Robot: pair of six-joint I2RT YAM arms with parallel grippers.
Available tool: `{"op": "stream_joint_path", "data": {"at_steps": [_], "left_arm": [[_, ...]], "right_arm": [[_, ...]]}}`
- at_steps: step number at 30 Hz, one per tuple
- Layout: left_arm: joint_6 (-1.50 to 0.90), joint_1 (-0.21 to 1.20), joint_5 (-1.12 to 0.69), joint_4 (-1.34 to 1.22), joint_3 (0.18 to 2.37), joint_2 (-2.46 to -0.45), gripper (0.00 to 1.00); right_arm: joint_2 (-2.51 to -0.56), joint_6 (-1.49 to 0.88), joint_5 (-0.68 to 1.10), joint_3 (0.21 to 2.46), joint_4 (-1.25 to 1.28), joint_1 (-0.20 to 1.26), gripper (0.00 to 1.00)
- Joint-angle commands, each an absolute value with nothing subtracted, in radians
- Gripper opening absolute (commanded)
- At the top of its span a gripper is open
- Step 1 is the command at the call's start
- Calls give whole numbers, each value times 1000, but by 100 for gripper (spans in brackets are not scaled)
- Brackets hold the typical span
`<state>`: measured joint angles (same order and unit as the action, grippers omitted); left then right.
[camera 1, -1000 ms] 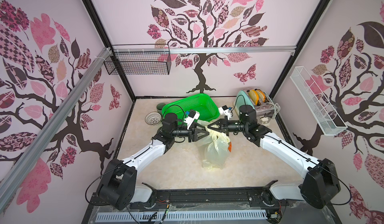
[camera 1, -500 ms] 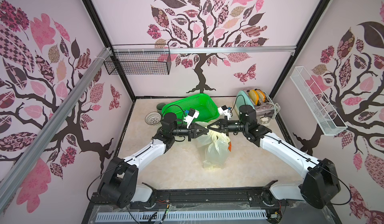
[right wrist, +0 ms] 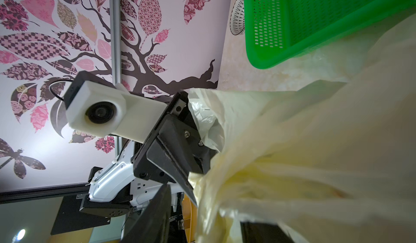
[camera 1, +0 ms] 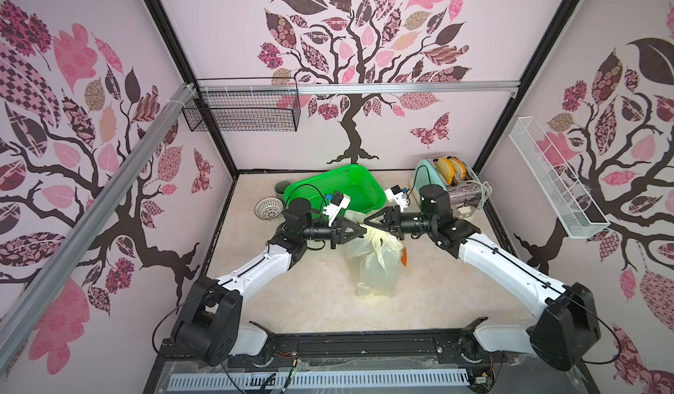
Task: Place the pineapple into a plastic bag & tie a knot
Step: Tie the plastic bag at the center of the board.
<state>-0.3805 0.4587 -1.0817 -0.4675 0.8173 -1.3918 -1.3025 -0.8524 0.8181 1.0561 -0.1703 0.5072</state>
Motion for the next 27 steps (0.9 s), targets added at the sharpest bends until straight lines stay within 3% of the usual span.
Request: {"op": "stream_joint_path", "data": {"at_steps": [1, 12, 20, 27], "left_arm": [[-345, 462, -1068, -451, 845, -1383, 0], [-294, 462, -1057, -390, 860, -1394, 0], [-279, 463, -1054, -376, 858, -1392, 0], [-275, 463, -1052, -377, 862, -1394, 0]], "right_arm": [[-1255, -742, 732, 1122, -329, 509, 58], [-1104, -487, 441, 1192, -624, 488, 71], [-954, -71, 167, 1198, -842, 481, 69], [-912, 323, 306, 1126, -905, 482, 64]]}}
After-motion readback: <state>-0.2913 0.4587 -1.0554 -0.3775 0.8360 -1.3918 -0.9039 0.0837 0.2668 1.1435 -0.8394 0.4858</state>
